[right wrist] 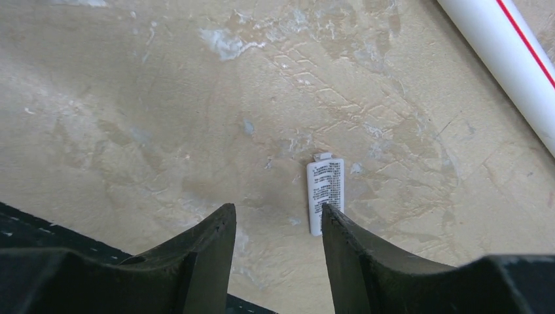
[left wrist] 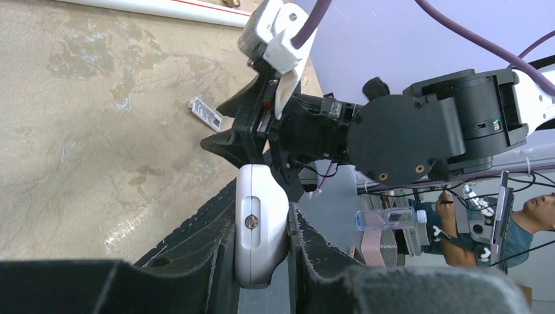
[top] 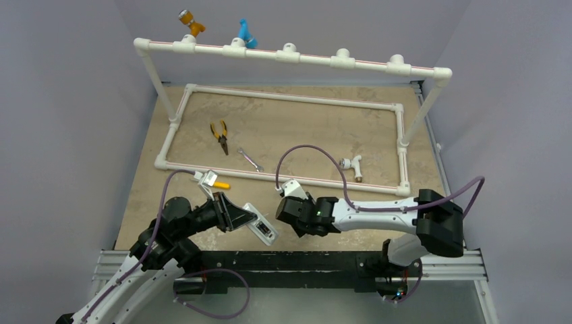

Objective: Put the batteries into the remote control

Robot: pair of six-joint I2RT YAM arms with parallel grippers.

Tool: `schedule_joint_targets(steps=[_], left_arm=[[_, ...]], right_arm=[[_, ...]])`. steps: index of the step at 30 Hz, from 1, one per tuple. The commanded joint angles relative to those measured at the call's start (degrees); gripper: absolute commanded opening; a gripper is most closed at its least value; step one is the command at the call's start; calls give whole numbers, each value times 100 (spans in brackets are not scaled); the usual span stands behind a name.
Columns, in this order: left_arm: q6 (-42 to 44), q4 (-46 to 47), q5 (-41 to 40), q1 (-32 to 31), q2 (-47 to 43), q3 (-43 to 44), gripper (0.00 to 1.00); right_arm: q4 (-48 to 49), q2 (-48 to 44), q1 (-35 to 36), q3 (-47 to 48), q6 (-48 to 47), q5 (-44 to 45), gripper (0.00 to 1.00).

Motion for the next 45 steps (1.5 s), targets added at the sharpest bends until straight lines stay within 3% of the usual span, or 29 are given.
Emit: schedule_joint_targets(steps=[1, 8, 13, 16, 20, 21, 37, 45], left_arm=[[94, 192, -19, -16, -55, 225, 0], [100, 223, 0, -17, -44, 203, 0], [96, 287, 18, -16, -11, 196, 0], [92, 348, 61, -18, 56, 194, 0], [79, 458, 97, -15, 134, 169, 0], [64, 489, 101, -22, 147, 168, 0], [43, 565, 114, -18, 233, 165, 0], [46, 559, 119, -15, 246, 171, 0]], right_arm=[[382, -463, -226, -203, 31, -261, 49], [743, -1497, -1084, -844, 623, -747, 48], [681, -2249, -1448, -1367, 1386, -728, 41], [791, -2656, -1465, -1614, 1816, -878, 28], [1179, -2740, -1465, -1900, 1940, -1111, 2], [1241, -2669, -1465, -1931, 1920, -1119, 0], [1792, -1438, -1171, -1834, 1349, -1766, 0], [999, -1082, -881, -1428, 1465, -1257, 0]])
